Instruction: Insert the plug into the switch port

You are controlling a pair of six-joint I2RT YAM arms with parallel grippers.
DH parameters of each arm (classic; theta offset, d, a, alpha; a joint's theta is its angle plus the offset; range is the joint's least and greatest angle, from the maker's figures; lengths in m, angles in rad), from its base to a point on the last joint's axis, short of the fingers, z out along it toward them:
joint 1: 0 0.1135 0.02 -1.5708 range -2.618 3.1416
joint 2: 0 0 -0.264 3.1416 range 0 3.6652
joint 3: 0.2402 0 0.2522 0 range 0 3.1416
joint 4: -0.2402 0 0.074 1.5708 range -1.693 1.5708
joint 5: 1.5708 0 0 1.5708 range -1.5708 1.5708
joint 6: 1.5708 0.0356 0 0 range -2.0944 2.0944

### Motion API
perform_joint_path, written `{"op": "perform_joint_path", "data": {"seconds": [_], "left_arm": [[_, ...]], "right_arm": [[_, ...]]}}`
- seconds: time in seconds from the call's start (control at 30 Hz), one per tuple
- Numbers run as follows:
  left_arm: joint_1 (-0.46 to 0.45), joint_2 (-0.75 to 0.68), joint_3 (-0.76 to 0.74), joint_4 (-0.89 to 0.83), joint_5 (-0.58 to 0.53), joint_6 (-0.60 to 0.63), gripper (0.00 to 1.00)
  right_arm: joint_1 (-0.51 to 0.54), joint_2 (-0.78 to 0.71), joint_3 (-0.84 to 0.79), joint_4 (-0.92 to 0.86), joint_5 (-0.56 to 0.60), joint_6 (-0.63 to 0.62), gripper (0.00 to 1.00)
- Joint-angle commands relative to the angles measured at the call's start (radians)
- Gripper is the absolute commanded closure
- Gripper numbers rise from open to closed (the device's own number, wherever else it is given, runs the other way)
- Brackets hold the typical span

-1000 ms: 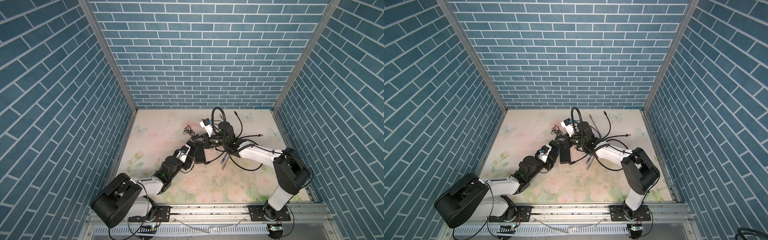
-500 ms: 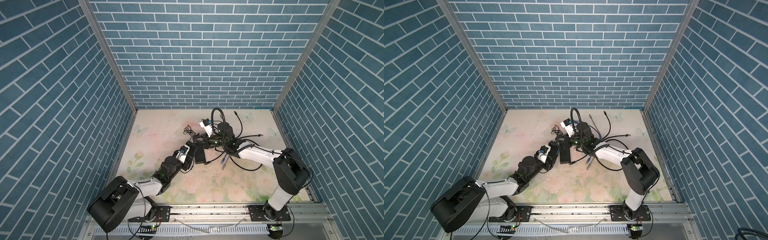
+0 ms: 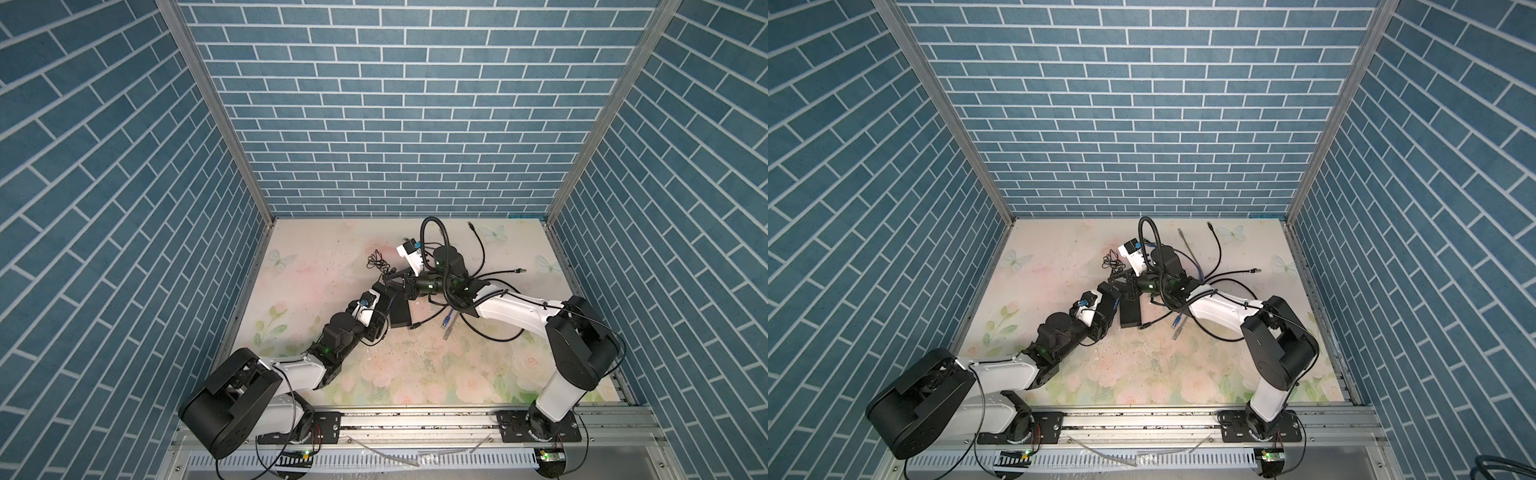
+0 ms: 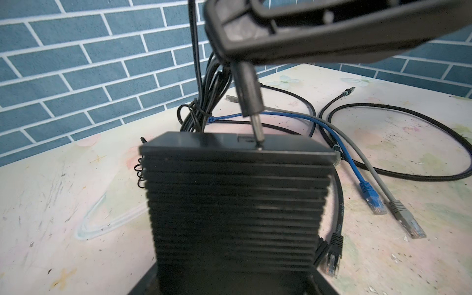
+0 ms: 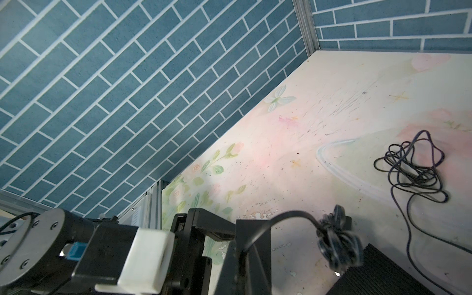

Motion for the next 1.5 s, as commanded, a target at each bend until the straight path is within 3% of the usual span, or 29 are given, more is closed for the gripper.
{"op": "perform_joint_path", "data": {"seconds": [0.0, 0.2, 0.43, 0.7, 1.0, 1.17, 1.47], "left_arm": [[-0.002, -0.018, 0.005, 0.125, 0.005, -0.008, 0.53], [-0.001, -0.052, 0.001, 0.132, 0.028, -0.025, 0.53], [-0.001, -0.068, -0.003, 0.143, 0.035, -0.052, 0.54], [-0.001, -0.083, -0.014, 0.21, -0.048, -0.091, 0.56], [0.002, -0.155, 0.042, 0.122, -0.07, -0.072, 0.58], [0.005, -0.18, 0.089, 0.067, -0.059, -0.044, 0.59], [0.01, -0.192, 0.09, 0.19, 0.015, -0.016, 0.58]], "right_arm": [[0.016, -0.004, -0.029, -0.02, -0.007, -0.029, 1.0], [0.014, -0.001, -0.049, 0.002, 0.058, -0.031, 1.0], [0.015, 0.004, -0.043, 0.019, 0.043, -0.028, 1.0], [0.024, -0.023, -0.082, 0.006, 0.038, -0.042, 1.0], [0.039, -0.02, -0.078, -0.079, 0.013, -0.073, 1.0], [0.051, -0.004, -0.062, -0.128, 0.014, -0.086, 1.0], [0.055, 0.043, -0.036, -0.143, -0.018, -0.069, 1.0]]}}
